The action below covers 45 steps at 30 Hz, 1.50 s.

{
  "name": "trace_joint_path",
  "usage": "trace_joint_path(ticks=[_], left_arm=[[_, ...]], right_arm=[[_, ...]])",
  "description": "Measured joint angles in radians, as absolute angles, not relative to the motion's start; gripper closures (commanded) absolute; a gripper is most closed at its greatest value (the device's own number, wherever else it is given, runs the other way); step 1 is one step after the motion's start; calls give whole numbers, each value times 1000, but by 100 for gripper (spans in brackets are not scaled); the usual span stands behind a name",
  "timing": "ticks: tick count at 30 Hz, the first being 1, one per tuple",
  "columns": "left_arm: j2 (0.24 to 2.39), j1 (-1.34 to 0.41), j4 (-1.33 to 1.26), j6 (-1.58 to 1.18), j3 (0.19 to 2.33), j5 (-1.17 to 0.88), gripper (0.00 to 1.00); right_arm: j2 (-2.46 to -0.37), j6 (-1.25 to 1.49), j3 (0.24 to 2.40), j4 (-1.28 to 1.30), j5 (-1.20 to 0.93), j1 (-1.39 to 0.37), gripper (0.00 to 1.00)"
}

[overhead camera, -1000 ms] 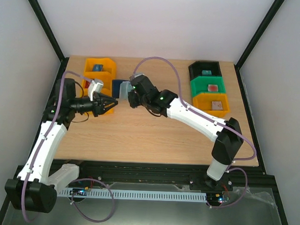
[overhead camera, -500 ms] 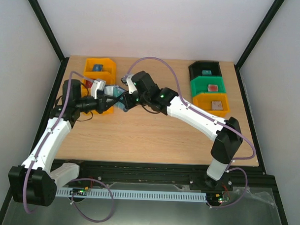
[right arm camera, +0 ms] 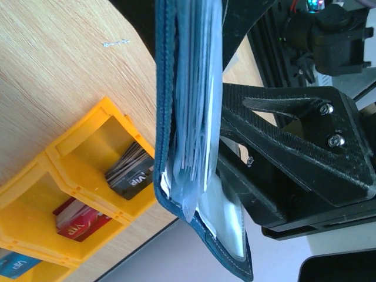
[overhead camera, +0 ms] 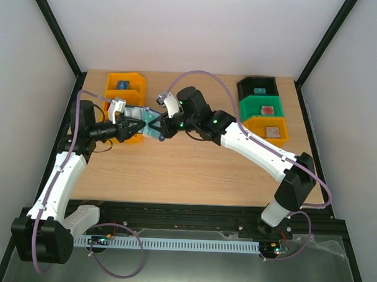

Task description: Take the credit cards out of the card holder

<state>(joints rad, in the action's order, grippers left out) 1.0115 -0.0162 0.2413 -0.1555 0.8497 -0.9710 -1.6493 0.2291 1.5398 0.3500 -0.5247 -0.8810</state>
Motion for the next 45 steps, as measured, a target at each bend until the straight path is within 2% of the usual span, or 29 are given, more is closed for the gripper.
trace_joint_path(ticks=[4, 9, 16, 18, 19, 25, 30, 37, 45], left_arm=[[1003, -16, 226, -168, 839, -1018, 67], [995, -14, 218, -172, 824, -1092, 68], [986, -14, 218, -152, 822, -1114, 82], [987, -12, 220, -146, 822, -1117, 94], [986, -11, 223, -141, 823, -1125, 97], [978, 1, 286, -93, 881, -1144, 98], [961, 19, 321, -73, 897, -1166, 98], [961, 27, 332, -106, 897, -1238, 98], [946, 46, 331, -134, 897, -1259, 98]], right_arm=[[-1624, 225, 1501, 316, -571, -875, 98], [-1615, 226, 1472, 282, -610, -869, 98], [-1611, 300, 1425, 181, -707, -845, 98], [-1611, 324, 1408, 147, -735, -838, 99], [-1611, 335, 1404, 138, -748, -835, 98], [-1611, 376, 1400, 82, -823, -810, 98], [-1608, 399, 1358, -19, -904, -794, 84], [-1588, 443, 1259, -209, -985, -776, 81], [-1557, 387, 1246, -197, -995, -775, 76]])
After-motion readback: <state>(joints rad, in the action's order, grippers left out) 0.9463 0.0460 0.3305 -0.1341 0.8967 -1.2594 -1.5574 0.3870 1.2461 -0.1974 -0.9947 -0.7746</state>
